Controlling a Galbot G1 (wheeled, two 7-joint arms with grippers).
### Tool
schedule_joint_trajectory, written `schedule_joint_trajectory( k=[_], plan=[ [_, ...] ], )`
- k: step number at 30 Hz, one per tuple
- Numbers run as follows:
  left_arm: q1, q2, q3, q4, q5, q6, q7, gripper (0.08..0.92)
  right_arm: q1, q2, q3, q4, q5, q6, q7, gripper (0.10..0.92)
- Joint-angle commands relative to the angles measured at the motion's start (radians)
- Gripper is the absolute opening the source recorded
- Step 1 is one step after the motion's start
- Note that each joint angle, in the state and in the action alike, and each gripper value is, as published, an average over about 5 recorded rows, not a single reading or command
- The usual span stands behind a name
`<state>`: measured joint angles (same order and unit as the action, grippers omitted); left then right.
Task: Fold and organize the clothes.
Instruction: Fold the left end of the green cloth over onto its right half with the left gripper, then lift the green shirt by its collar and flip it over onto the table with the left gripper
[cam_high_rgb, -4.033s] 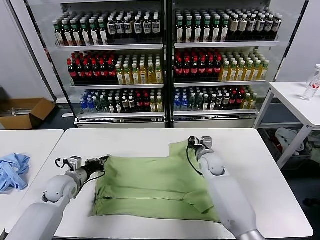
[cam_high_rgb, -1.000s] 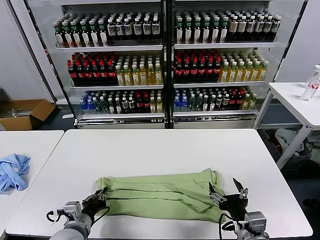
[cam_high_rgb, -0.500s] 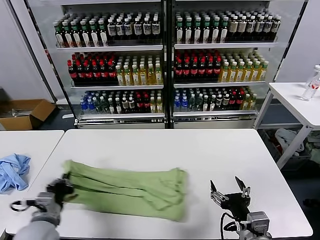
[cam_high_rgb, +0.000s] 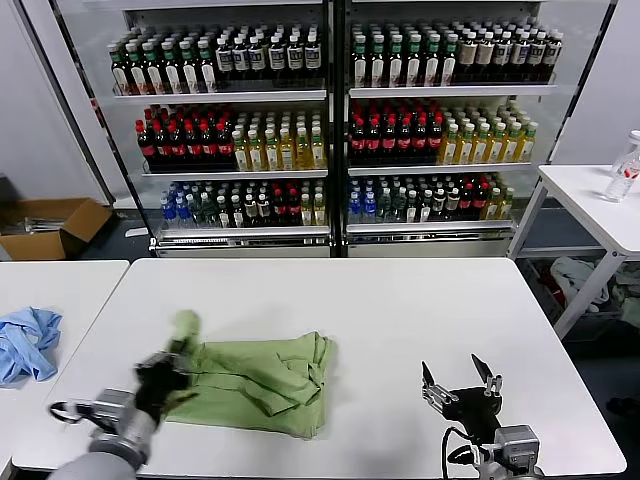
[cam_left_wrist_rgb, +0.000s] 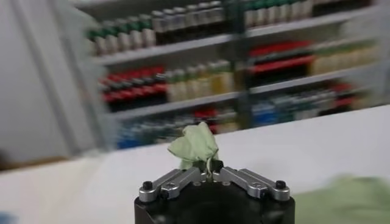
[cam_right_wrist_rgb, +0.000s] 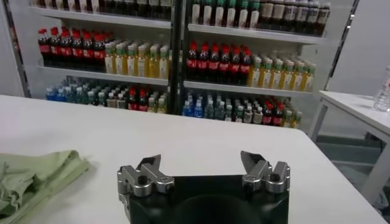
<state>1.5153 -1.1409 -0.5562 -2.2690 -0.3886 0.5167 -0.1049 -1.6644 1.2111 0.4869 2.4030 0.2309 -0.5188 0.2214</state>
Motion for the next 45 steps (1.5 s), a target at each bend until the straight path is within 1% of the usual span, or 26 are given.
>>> schedule_joint_trajectory(
  k=[1,4,7,13,15,17,20,23,26,29,31,33,36,39,42,45],
  plan=[
    [-0.093,-0.091,0.282,0.040,-0.167,-0.050,0.065,0.097,-0.005,0.002,0.002,-0.007,-0.006,0.005,-0.003,0.823],
    [-0.117,-0.111,0.281,0.091,-0.146,-0.087,0.073,0.097,-0.008,0.002,-0.002,-0.011,-0.009,0.008,-0.004,0.823],
    [-0.133,-0.142,0.302,0.115,-0.133,-0.093,0.079,0.097,-0.002,0.001,-0.011,-0.019,-0.010,0.008,-0.006,0.823],
    [-0.173,-0.231,0.392,0.163,-0.089,-0.104,0.066,0.107,0.014,-0.003,-0.032,-0.028,-0.013,0.007,-0.008,0.823],
    [-0.165,-0.251,0.406,0.160,-0.083,-0.135,0.074,0.141,0.015,-0.006,-0.033,-0.024,-0.013,0.006,-0.010,0.823],
    [-0.144,-0.259,0.408,0.132,-0.070,-0.165,0.086,0.189,0.017,-0.008,-0.032,-0.022,-0.012,0.006,-0.011,0.823],
    [-0.112,-0.234,0.363,0.071,-0.047,-0.191,0.095,0.275,0.019,-0.010,-0.030,-0.025,-0.012,0.006,-0.012,0.823],
    [-0.082,-0.162,0.246,0.056,-0.036,-0.203,0.089,0.362,0.021,-0.011,-0.030,-0.024,-0.011,0.007,-0.014,0.823],
    [-0.042,-0.087,0.094,0.114,0.013,-0.158,0.074,0.448,0.025,-0.012,-0.032,-0.025,-0.011,0.007,-0.016,0.823],
    [-0.024,-0.050,0.007,0.220,0.055,-0.096,0.048,0.535,0.031,-0.012,-0.036,-0.034,-0.011,0.007,-0.017,0.823],
    [-0.034,-0.049,-0.004,0.288,0.061,-0.079,0.020,0.596,0.034,-0.010,-0.039,-0.039,-0.012,0.006,-0.018,0.823],
    [-0.050,-0.056,0.001,0.325,0.069,-0.068,-0.001,0.656,0.034,-0.008,-0.041,-0.039,-0.014,0.006,-0.019,0.823],
    [-0.068,-0.064,0.010,0.348,0.079,-0.042,-0.007,0.741,0.028,-0.007,-0.036,-0.037,-0.016,0.006,-0.020,0.823],
    [-0.082,-0.067,0.018,0.363,0.083,-0.021,-0.008,0.802,0.021,-0.007,-0.027,-0.035,-0.017,0.006,-0.020,0.823],
    [-0.095,-0.070,0.020,0.380,0.068,-0.021,-0.010,0.820,0.017,-0.005,-0.025,-0.032,-0.018,0.007,-0.020,0.823],
    [-0.098,-0.071,0.020,0.382,0.020,-0.029,0.001,0.816,0.017,-0.001,-0.027,-0.033,-0.022,0.007,-0.020,0.823]
  ],
)
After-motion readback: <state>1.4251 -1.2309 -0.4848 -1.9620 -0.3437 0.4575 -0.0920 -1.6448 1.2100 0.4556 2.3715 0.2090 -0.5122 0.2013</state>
